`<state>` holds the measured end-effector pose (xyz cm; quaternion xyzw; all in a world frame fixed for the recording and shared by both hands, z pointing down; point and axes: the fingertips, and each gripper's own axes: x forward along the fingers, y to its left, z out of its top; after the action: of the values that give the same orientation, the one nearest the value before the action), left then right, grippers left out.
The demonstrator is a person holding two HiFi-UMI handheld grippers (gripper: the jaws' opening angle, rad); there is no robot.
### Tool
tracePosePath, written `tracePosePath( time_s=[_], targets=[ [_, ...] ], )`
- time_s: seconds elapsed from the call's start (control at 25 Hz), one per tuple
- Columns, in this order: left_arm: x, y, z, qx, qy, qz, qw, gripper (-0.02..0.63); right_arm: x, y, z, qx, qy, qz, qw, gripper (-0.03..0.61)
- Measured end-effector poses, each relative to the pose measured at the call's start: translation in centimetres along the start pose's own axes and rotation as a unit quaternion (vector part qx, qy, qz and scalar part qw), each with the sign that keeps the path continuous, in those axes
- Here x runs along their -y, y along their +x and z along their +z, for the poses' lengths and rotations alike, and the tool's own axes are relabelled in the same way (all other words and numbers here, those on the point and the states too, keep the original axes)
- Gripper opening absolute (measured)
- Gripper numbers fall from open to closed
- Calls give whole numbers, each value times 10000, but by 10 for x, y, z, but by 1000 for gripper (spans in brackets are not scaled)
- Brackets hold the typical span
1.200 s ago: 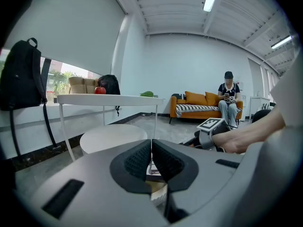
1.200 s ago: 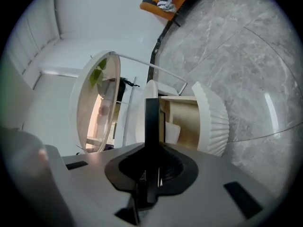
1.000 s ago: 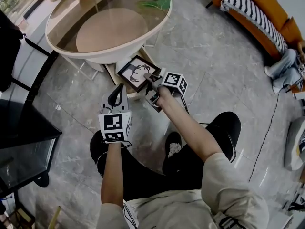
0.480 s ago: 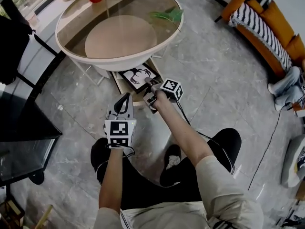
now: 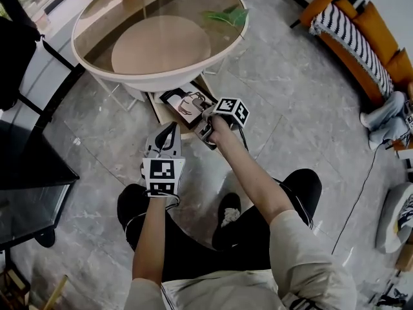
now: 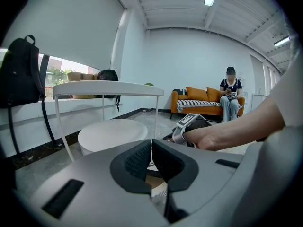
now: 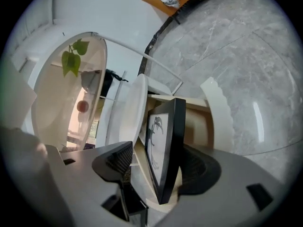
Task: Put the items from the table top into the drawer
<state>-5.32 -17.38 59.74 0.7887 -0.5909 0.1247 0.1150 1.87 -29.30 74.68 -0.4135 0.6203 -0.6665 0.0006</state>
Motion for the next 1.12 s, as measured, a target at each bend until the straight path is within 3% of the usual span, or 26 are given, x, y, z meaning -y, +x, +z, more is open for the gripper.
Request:
tracePosePath(
  time_s=[0.24, 0.56, 0.8, 0.84, 0.96, 1.12],
  targets=[
    [3, 4, 10, 94, -8, -111, 9999, 23, 10, -18, -5, -433, -789, -595, 9942, 291],
    [13, 11, 0, -121, -126, -363, 9992, 23, 9, -46, -15, -415, -1417, -476, 9879, 291],
    [19, 17, -5, -265, -267, -464, 9982, 23, -2, -60, -30, -612, -2711, -532, 9591, 290],
    [20, 17, -5, -264, -324, -493, 9979, 23, -5, -63, -31, -641, -2874, -520, 9542, 273],
    [24, 18, -5, -287, -433, -557, 9971, 23, -22, -78, -26, -403, -3442, -448, 9370, 117],
    [27, 13, 4, -237, -338, -591, 9974, 23, -56, -105, -14, 164, -3995, 121, 9165, 43]
  ],
)
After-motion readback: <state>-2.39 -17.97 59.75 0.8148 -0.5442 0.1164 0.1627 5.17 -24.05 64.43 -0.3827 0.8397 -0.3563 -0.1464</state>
